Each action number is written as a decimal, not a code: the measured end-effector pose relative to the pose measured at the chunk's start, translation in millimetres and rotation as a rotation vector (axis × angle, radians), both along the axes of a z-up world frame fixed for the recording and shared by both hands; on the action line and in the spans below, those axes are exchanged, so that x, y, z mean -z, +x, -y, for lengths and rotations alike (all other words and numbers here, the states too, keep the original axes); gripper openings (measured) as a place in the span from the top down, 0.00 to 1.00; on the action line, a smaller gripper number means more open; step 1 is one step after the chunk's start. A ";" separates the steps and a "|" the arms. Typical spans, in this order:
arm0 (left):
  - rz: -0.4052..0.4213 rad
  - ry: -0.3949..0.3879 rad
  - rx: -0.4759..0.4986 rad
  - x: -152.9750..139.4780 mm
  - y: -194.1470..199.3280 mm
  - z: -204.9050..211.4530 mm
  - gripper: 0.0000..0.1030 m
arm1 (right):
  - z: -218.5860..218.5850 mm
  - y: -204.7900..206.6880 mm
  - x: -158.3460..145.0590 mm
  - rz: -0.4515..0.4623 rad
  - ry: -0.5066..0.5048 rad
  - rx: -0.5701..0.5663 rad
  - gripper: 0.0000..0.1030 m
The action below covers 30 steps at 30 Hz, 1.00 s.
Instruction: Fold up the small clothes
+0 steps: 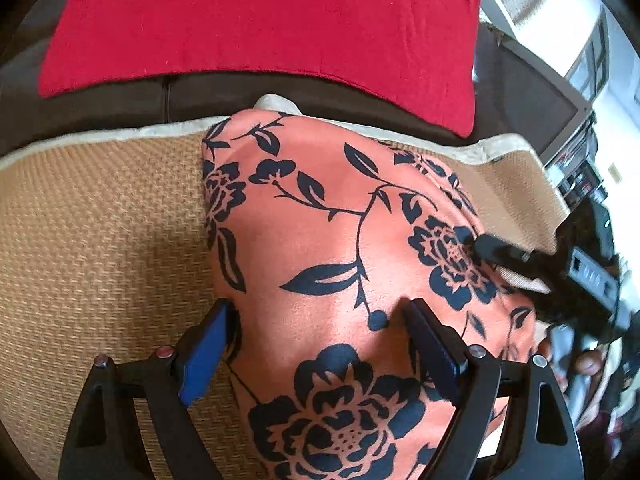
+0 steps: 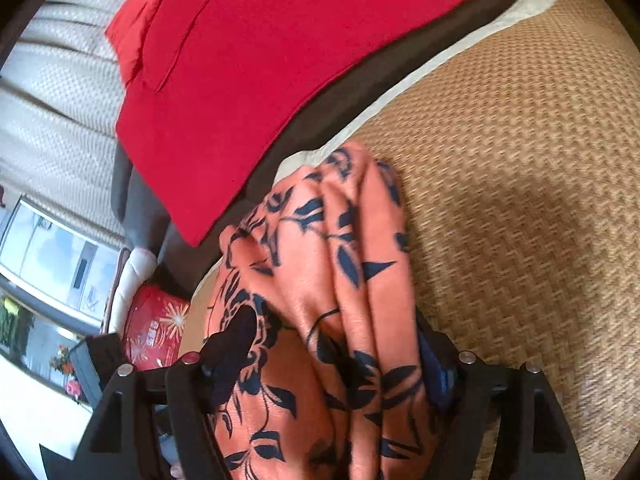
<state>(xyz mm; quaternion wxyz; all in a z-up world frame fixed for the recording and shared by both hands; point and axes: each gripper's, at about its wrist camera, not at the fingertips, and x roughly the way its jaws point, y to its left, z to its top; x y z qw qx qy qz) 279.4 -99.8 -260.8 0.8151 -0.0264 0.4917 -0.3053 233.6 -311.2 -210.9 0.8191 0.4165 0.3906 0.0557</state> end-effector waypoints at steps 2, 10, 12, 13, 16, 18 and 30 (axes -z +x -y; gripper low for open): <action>-0.007 -0.008 0.001 -0.1 1.9 -2.4 0.15 | -5.5 4.2 0.3 0.000 -0.019 -0.012 0.24; 0.006 -0.036 -0.024 2.4 5.9 -1.5 0.25 | -43.6 18.5 -2.4 0.013 -0.140 -0.051 0.36; 0.019 -0.036 -0.038 1.4 5.6 -3.7 0.31 | -58.7 21.5 -2.2 0.014 -0.176 -0.054 0.39; 0.021 -0.039 -0.041 1.4 4.6 -5.2 0.35 | -62.4 22.2 -3.0 0.018 -0.184 -0.053 0.42; 0.042 -0.040 -0.043 -3.0 2.2 -8.1 0.46 | -71.8 23.2 -7.0 0.038 -0.204 -0.041 0.48; 0.064 -0.030 -0.046 -8.0 -0.9 -9.5 0.50 | -79.7 24.9 -12.3 0.057 -0.215 -0.036 0.49; 0.131 0.035 -0.082 -32.7 -21.9 -40.8 0.56 | -138.4 30.9 -37.4 0.161 -0.209 -0.086 0.52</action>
